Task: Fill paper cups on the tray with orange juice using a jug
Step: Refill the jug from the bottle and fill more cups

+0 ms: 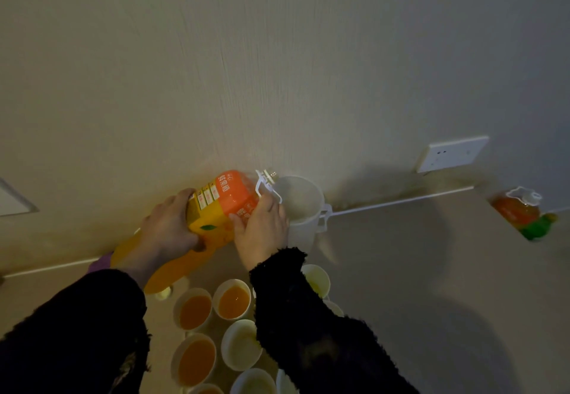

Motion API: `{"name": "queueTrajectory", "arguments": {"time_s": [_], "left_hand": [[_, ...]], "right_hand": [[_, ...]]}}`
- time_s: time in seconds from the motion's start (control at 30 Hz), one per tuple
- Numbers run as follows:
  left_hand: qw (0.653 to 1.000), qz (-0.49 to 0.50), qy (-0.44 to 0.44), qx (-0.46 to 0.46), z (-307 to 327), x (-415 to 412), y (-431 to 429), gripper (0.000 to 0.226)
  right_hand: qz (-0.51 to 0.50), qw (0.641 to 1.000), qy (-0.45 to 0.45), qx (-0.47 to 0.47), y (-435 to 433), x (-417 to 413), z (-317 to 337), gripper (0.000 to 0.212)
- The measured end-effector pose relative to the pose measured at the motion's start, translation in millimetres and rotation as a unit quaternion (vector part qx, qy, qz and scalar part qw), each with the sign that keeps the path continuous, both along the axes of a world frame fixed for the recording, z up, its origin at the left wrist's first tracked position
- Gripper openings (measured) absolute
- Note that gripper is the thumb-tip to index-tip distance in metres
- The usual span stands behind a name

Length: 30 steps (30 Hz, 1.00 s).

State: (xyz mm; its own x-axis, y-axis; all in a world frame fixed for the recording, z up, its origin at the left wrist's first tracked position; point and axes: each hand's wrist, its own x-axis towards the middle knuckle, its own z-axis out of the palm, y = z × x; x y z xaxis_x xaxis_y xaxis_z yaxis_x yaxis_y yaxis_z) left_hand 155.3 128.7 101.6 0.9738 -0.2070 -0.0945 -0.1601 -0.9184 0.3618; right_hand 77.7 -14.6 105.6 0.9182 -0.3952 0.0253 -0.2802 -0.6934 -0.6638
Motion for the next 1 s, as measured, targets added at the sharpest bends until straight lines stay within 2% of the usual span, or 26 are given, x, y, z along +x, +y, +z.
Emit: {"name": "queueTrajectory", "arguments": {"time_s": [0.37,1.0], "left_hand": [[0.995,-0.012,0.021,0.096,10.9,5.6,2.4,0.117],[0.988,-0.046,0.024,0.147,24.8,9.8,0.0,0.115]], "right_hand": [[-0.008,0.999,0.025,0.042,3.6,5.3,-8.7,0.062],[-0.029,0.998,0.034,0.053,7.1,5.5,-10.1,0.059]]}}
